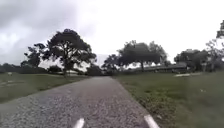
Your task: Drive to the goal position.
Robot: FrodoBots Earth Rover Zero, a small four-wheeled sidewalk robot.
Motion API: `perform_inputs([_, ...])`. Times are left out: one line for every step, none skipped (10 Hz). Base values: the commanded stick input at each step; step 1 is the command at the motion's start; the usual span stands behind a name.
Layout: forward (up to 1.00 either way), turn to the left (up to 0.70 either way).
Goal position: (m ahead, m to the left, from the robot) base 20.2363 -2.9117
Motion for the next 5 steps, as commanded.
perform_inputs([0.7,0.0])
perform_inputs([0.7,0.0])
perform_inputs([0.7,0.0])
perform_inputs([0.7,0.0])
perform_inputs([0.7,0.0])
